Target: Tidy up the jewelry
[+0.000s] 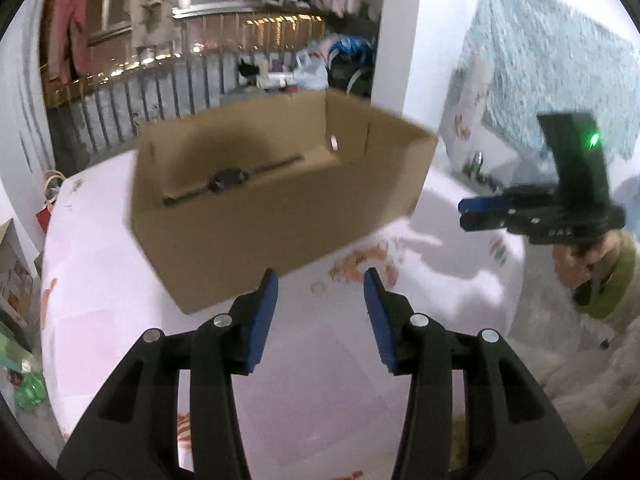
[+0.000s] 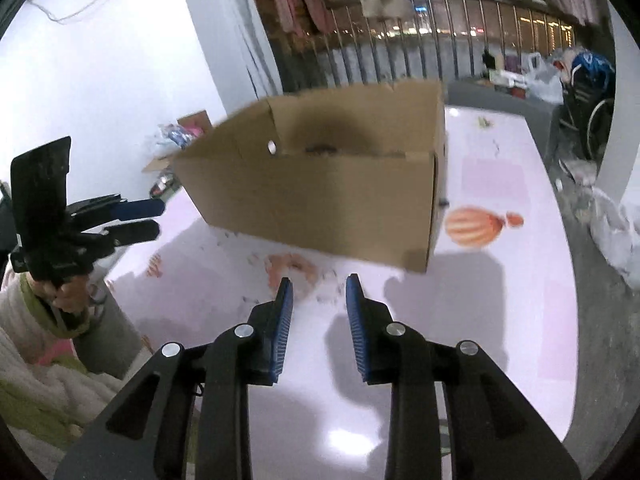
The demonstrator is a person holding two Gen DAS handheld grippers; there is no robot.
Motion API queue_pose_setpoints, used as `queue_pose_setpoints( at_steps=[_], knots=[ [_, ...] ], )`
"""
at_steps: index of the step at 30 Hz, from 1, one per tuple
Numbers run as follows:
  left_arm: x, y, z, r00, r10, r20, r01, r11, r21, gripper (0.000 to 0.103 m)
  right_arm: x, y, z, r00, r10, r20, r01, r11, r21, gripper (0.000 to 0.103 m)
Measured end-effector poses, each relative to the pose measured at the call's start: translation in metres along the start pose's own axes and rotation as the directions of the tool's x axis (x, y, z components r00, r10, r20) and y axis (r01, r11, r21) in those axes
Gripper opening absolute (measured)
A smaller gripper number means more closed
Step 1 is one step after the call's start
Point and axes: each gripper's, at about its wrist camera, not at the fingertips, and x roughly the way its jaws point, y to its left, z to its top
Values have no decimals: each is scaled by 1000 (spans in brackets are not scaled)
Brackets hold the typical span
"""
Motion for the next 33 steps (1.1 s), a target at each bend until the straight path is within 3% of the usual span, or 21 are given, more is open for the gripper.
queue_pose_setpoints(
  at_steps=[9,14,21,23,33],
  knots=[
    [69,-11,-3,994,60,-91,-49,991,122,40,29,-3,-9,999,35,-34,-36,999,-19,27],
    [89,-11,-2,989,67,-130,-48,988,145,26,38,-1,-9,998,46,-45,-48,998,-40,27],
    [98,-13,0,989,41,-139,-21,989,146,19,43,-4,-9,997,60,-49,-62,997,-37,27],
    [98,-14,0,990,25,-138,-5,989,146,11,45,-5,-9,997,60,-52,-62,997,-36,27],
    [91,-11,-8,991,31,-132,-13,991,132,10,49,0,-11,996,50,-70,-54,997,-51,27]
  ],
)
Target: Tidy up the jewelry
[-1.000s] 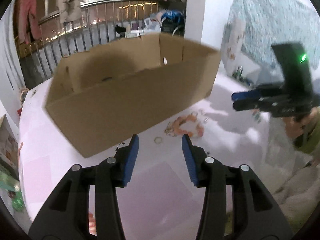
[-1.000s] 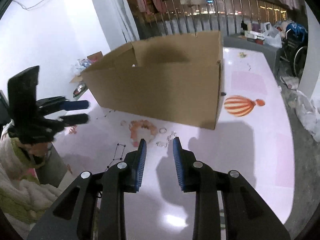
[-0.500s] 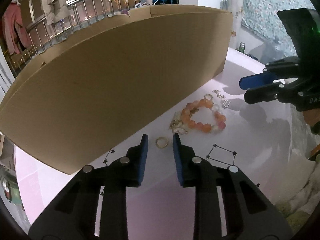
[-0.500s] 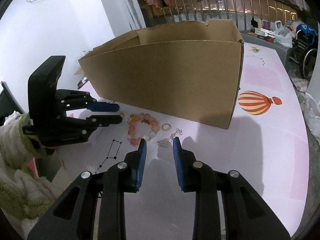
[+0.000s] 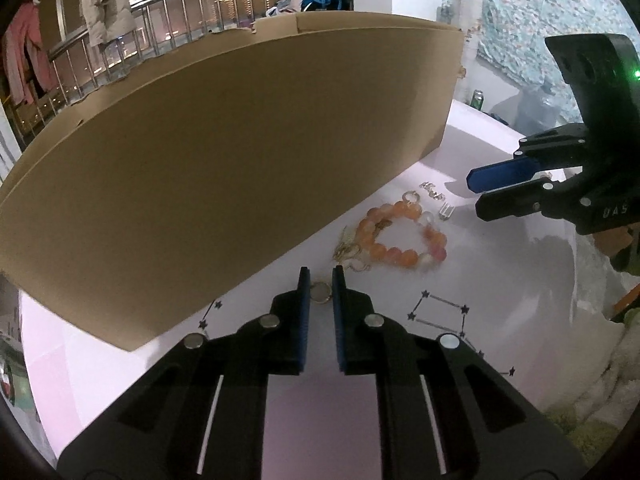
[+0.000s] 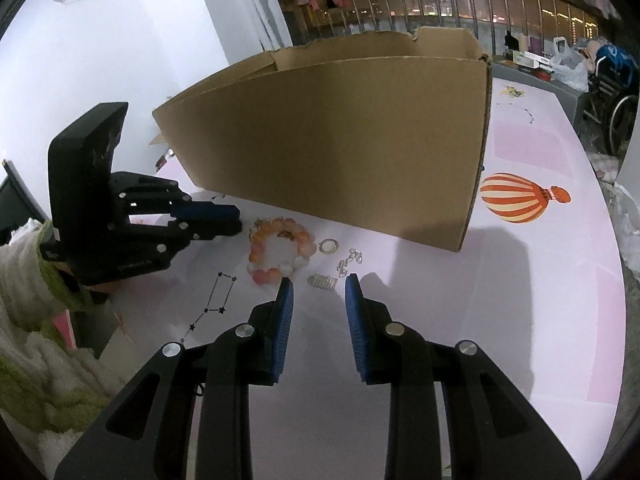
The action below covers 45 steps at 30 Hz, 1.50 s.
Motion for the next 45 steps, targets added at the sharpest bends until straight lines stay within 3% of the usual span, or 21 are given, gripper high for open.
queue_pose_setpoints(
  at_steps=[16,21,38,41,45],
  knots=[
    [-11,8,-11,1000,17,4,-17,997,-70,10,16,18,5,994,-109,-13,108,991,-73,26],
    [-10,8,-11,1000,17,8,-16,997,-73,10,20,23,7,989,-147,-2,146,986,-84,17],
    [-12,11,-13,1000,12,12,-11,997,-74,10,22,21,7,990,-142,11,142,989,-47,14],
    [-12,11,-12,1000,14,13,-13,997,-75,10,20,19,8,991,-137,8,137,990,-42,5],
    [-12,11,-13,1000,14,13,-13,997,-76,10,19,20,8,991,-136,1,136,990,-37,5]
  ],
)
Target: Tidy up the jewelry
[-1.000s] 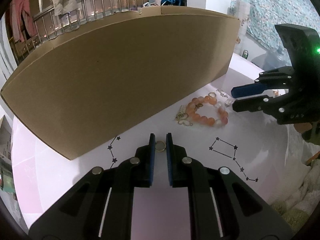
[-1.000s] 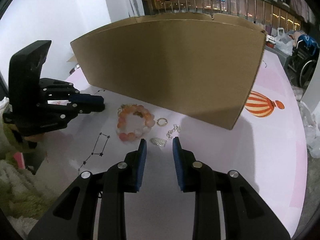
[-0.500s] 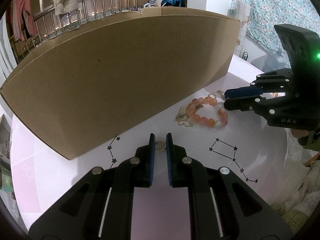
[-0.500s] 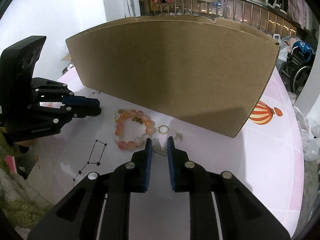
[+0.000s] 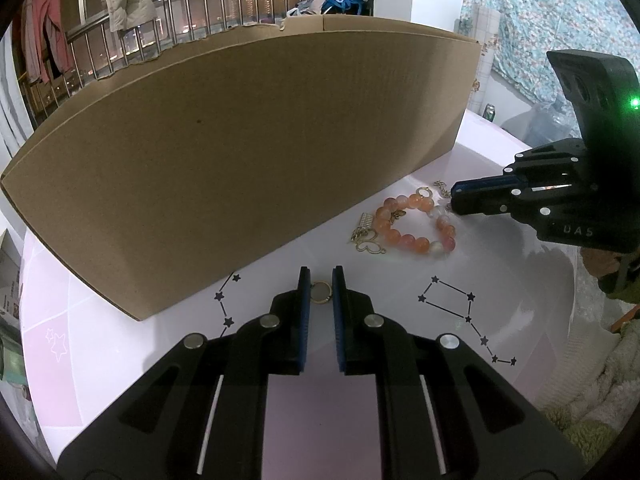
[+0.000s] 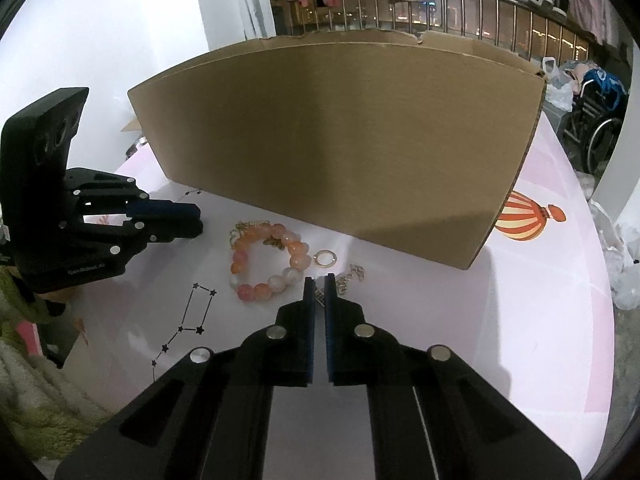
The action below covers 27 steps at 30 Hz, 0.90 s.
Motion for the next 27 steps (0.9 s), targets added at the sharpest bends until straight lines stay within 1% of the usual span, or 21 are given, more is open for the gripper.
queue_pose_setpoints(
  at_steps=[4,10,11,12,15,18,21,23,25,27],
  knots=[
    [-1,2,0,1000,-1,1,1,1000,1,10,-5,1,1,1000,15,-8,-15,1000,15,5],
    [-2,3,0,1000,-1,2,1,1000,1,10,-7,-4,0,999,-2,-32,4,996,88,7],
    [-2,3,0,1000,-1,2,1,1000,1,10,-6,-4,0,999,-15,-34,18,995,97,9],
    [-2,3,0,1000,-1,3,1,1000,1,10,-4,-3,-1,999,-26,-36,30,994,103,15],
    [-2,3,0,1000,-2,2,2,1000,0,10,-3,-1,0,999,-40,-20,42,994,104,20],
    [-2,3,1,1000,-1,2,1,1000,1,10,0,3,1,998,-64,-8,65,994,92,20],
    [-2,3,1,1000,-1,3,1,1000,0,10,1,11,0,995,-102,-1,102,994,34,20],
    [-2,3,0,1000,-1,3,1,1000,1,10,2,13,0,995,-103,-6,103,994,19,18],
    [-2,3,0,1000,-1,3,1,1000,0,10,2,13,1,996,-93,-18,93,996,11,14],
    [-2,3,1,1000,0,3,0,1000,0,10,3,14,3,996,-81,-36,81,997,4,6]
  ],
)
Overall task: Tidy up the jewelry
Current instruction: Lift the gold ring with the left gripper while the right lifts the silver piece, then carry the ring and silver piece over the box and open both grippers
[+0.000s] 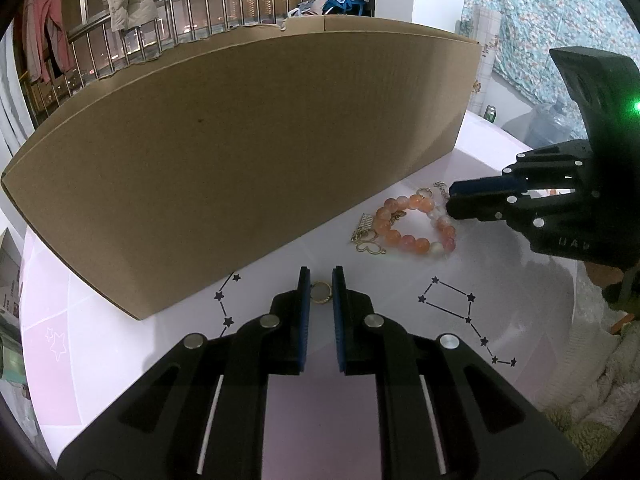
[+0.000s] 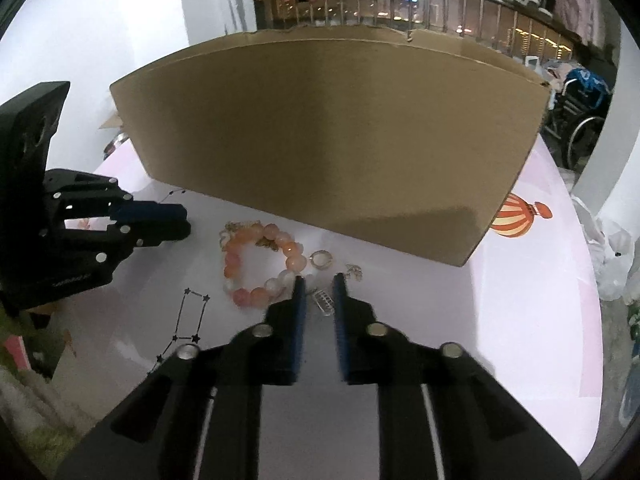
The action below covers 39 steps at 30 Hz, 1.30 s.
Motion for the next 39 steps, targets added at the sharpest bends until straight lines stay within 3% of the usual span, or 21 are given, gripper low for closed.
queue_pose_setpoints(
  at_steps=[6,21,31,39],
  knots=[
    [0,0,0,1000,-1,1,1,1000,0,10,-2,-3,-1,999,19,-26,-18,1000,23,5],
    [2,-2,0,1000,2,13,-2,1000,4,10,-21,-14,-8,999,35,-1,-35,997,69,5],
    [-8,-5,-1,999,15,33,-15,1000,16,10,-38,-13,-2,998,19,53,-22,997,72,5],
    [-48,-9,9,992,47,114,-53,998,45,10,-70,-15,11,988,25,150,-36,997,66,5]
  ],
)
